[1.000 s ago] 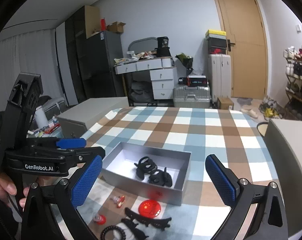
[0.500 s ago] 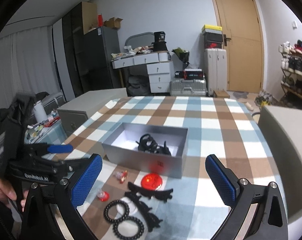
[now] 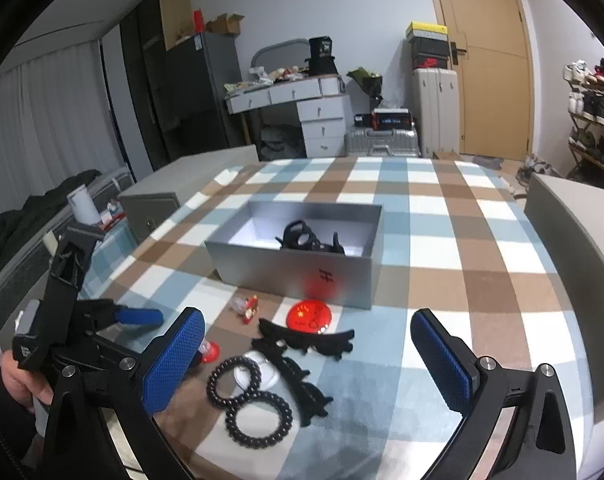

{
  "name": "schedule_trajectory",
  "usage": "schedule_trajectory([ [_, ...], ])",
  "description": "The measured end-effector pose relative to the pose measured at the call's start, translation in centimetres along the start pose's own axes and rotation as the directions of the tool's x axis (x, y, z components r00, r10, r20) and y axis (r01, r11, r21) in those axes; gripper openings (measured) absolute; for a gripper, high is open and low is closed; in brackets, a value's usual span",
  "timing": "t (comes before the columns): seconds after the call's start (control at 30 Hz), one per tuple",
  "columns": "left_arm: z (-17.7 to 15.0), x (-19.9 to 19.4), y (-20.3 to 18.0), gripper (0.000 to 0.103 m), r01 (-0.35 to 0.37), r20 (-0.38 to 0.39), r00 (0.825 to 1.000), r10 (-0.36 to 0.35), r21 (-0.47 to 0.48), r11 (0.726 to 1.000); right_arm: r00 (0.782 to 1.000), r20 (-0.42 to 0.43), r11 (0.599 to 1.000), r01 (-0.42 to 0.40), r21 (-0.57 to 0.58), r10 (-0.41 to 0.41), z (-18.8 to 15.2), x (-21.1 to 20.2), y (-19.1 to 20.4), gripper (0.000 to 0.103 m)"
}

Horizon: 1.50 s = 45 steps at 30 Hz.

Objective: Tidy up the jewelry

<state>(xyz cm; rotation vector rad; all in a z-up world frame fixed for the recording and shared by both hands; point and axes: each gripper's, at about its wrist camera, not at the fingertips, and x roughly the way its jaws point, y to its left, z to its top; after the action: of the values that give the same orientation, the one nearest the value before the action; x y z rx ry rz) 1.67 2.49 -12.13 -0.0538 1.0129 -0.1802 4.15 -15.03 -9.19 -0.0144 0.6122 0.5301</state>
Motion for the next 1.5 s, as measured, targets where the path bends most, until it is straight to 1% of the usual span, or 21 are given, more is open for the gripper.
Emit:
schedule_trajectory([
  [0.23, 0.1, 0.3, -0.5, 0.092, 0.050, 0.006, 0.999, -0.051, 0.041, 0.998, 1.000, -0.006, 1.000, -0.006, 0.020, 0.006, -0.7, -0.1, -0.4, 0.103],
  [0.27, 0.3, 0.4, -0.5, 0.090, 0.063, 0.008, 0.998, -0.064, 0.045, 0.997, 1.000, -0.007, 1.000, -0.004, 0.022, 0.004, -0.7, -0.1, -0.4, 0.103],
  [0.33, 0.4, 0.4, -0.7, 0.079, 0.080, 0.010, 0.997, -0.081, 0.056, 0.995, 1.000, -0.008, 1.000, -0.009, 0.026, 0.009, -0.7, -0.1, -0.5, 0.103],
  [0.4, 0.4, 0.5, -0.9, 0.062, 0.089, 0.001, 0.996, -0.089, 0.068, 0.994, 1.000, -0.008, 1.000, -0.012, 0.029, 0.012, -0.7, -0.2, -0.5, 0.103],
  [0.43, 0.4, 0.6, -0.9, 0.058, 0.091, -0.002, 0.996, -0.091, 0.070, 0.993, 1.000, -0.007, 1.000, -0.013, 0.029, 0.013, -0.7, -0.2, -0.5, 0.103],
  [0.47, 0.4, 0.6, -1.0, 0.052, 0.089, -0.001, 0.996, -0.089, 0.076, 0.993, 1.000, -0.006, 1.000, -0.012, 0.028, 0.012, -0.7, -0.2, -0.5, 0.103],
  [0.5, 0.4, 0.6, -1.1, 0.042, 0.091, -0.001, 0.996, -0.091, 0.081, 0.993, 1.000, -0.006, 1.000, -0.012, 0.027, 0.013, -0.7, -0.3, -0.5, 0.103],
  [0.53, 0.5, 0.6, -1.1, 0.037, 0.102, -0.006, 0.995, -0.102, 0.083, 0.991, 1.000, -0.005, 1.000, -0.013, 0.027, 0.013, -0.7, -0.3, -0.5, 0.103],
  [0.6, 0.5, 0.7, -1.2, 0.023, 0.117, -0.011, 0.993, -0.117, 0.085, 0.989, 1.000, -0.004, 1.000, -0.013, 0.029, 0.013, -0.7, -0.3, -0.5, 0.103],
  [0.67, 0.4, 0.7, -1.3, 0.013, 0.122, -0.015, 0.992, -0.121, 0.094, 0.988, 1.000, -0.005, 0.999, -0.019, 0.029, 0.019, -0.7, -0.3, -0.5, 0.103],
  [0.73, 0.4, 0.6, -1.4, 0.013, 0.124, -0.015, 0.992, -0.123, 0.101, 0.987, 0.999, 0.001, 0.999, -0.042, 0.024, 0.042, -0.7, -0.4, -0.4, 0.103],
  [0.97, 0.4, -0.2, -0.8, 0.013, 0.137, 0.007, 0.990, -0.138, 0.087, 0.987, 0.998, -0.009, 0.998, -0.056, 0.002, 0.056, -0.2, 0.4, 0.5, 0.103],
  [1.13, 0.5, -1.4, 0.4, 0.013, 0.124, 0.048, 0.991, -0.127, 0.059, 0.991, 0.997, -0.034, 0.997, -0.075, -0.012, 0.075, 0.3, 2.1, 1.4, 0.103],
  [1.33, 0.6, -2.7, 2.4, 0.013, 0.097, 0.095, 0.991, -0.097, 0.004, 0.995, 0.990, -0.086, 0.992, -0.116, -0.046, 0.111, 1.1, 4.8, 3.2, 0.103],
  [1.4, 0.5, -3.2, 3.0, 0.013, 0.080, 0.115, 0.990, -0.078, -0.012, 0.997, 0.984, -0.120, 0.989, -0.140, -0.044, 0.134, 1.3, 6.3, 3.7, 0.102],
  [1.5, 0.5, -3.5, 4.0, 0.013, 0.073, 0.133, 0.989, -0.067, -0.043, 0.996, 0.976, -0.162, 0.987, -0.155, -0.043, 0.146, 1.3, 8.0, 4.2, 0.098],
])
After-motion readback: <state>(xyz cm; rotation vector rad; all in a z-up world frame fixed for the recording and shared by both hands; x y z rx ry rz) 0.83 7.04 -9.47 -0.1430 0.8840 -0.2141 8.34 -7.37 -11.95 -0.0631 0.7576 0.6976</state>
